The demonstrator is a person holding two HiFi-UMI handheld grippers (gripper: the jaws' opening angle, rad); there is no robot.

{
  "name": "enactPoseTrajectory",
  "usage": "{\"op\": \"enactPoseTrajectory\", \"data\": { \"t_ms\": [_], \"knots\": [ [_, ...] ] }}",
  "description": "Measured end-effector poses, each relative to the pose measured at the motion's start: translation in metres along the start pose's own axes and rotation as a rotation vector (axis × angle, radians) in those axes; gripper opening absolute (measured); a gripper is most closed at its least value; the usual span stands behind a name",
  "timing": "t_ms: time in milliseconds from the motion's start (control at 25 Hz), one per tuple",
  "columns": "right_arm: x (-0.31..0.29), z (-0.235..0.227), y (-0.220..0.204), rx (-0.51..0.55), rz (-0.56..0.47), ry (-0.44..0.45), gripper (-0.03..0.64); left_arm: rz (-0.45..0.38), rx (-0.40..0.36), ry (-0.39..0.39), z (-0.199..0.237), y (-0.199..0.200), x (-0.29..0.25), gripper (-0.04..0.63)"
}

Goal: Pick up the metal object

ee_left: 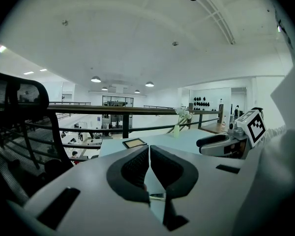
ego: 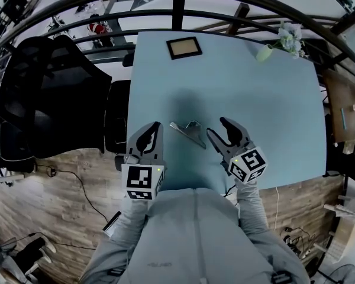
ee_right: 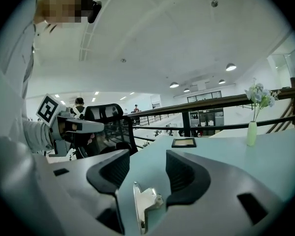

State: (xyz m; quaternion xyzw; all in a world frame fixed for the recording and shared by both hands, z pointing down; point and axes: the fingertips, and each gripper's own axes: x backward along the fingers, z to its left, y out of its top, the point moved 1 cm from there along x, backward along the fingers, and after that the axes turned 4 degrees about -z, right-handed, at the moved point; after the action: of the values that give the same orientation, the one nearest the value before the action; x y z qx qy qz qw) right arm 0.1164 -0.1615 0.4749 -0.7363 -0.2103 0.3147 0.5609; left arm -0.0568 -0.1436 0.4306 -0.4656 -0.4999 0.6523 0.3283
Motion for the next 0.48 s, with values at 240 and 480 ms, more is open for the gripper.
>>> {"op": "enactPoseTrajectory", "data": {
  "t_ms": [240, 480],
  "knots": [
    [-0.02, -0.002, -0.019, -0.003, 0.066, 0.034, 0.247, 0.028, 0.013, 0.0, 0.003, -0.01, -0.004, 0.032],
    [-0.041, -0.003, -0.043, -0.002, 0.14, 0.075, 0.259, 0.045, 0.023, 0.0, 0.007, -0.019, -0.011, 0.032]
  ]
}}
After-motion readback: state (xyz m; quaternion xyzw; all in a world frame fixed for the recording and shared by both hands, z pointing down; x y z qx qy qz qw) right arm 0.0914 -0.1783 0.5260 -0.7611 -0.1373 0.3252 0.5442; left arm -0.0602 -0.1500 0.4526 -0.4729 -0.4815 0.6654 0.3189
